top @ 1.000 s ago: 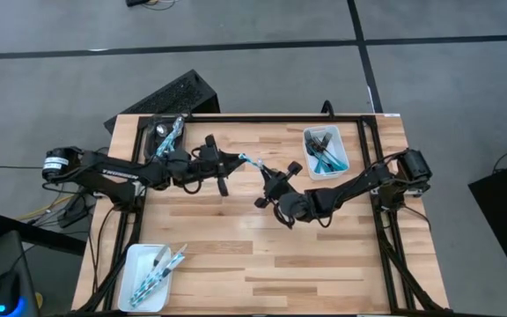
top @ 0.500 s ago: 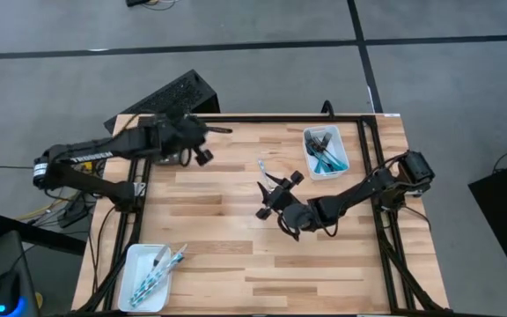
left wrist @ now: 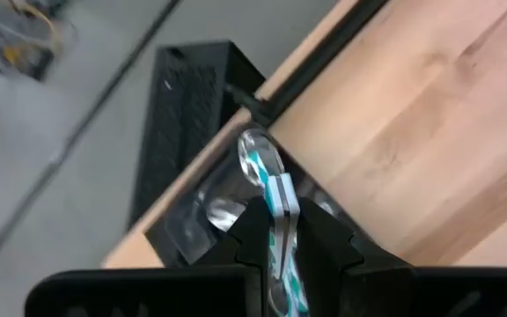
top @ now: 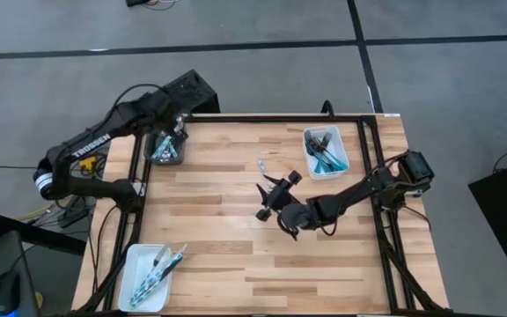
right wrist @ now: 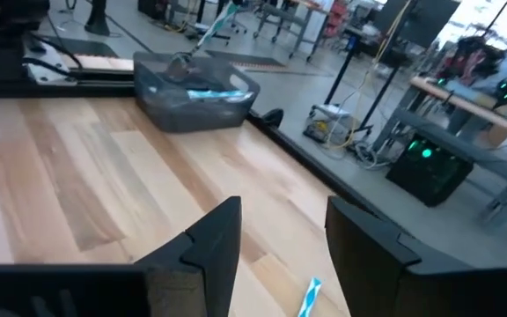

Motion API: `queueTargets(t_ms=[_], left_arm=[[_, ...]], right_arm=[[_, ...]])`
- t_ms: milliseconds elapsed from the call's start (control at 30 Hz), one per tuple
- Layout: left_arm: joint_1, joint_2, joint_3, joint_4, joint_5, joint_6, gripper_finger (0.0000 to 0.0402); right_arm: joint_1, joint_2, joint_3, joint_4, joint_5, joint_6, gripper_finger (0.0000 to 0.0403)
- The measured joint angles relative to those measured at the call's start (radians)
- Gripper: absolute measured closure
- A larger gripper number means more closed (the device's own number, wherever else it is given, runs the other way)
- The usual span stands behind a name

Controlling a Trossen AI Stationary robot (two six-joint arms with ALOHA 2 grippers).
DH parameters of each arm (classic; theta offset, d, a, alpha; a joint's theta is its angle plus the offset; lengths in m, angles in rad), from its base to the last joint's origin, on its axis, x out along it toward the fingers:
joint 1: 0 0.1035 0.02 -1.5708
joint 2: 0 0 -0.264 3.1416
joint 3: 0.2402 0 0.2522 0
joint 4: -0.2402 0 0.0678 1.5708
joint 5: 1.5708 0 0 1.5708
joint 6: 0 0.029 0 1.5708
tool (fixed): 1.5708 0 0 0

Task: Sort silverware by color (type)
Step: Put the light blue spoon into the black bin, then put the light spoon into the black bin

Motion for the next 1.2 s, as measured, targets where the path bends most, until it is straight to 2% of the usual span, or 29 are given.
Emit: queueTargets(t_ms=[100,200,433,633,733,967,1100,1200], left_arm=[[0.058,0.023,-0.017,0.012,0.082,-0.003,0.0380],[0.112,0.053,-0.025,0.009,0.116,-0.019,0.0355],[0.187,0.169,-0.029,0.009,0.102,-0.042,0.0253],[0.193,0.228,-0.029,0.014,-0.017,-0.044,0.0206],[0.169,0.215,-0.029,0.050,-0.006,-0.045,0.0202],[0.019,0.083,-0.029,0.176,0.173,-0.052,0.0201],[-0.090,0.005,-0.029,0.189,0.118,-0.072,0.0201],[-0.148,-0.034,-0.029,0.189,0.083,-0.108,0.0201]], right_arm=[[-0.028,0.000,0.000,-0.037,-0.035,0.052,0.0213],[-0.079,0.000,0.000,-0.073,-0.065,0.101,0.0213],[-0.206,0.000,0.000,-0.221,-0.386,0.375,0.0213],[-0.246,0.001,0.000,-0.393,-0.458,0.521,0.0213],[-0.259,0.007,-0.001,-0.396,-0.514,0.567,0.0213],[-0.295,0.124,0.053,-0.424,-0.525,0.594,0.0214],[-0.319,0.177,0.101,-0.527,-0.523,0.625,0.0216],[-0.326,0.207,0.134,-0.606,-0.554,0.627,0.0234]])
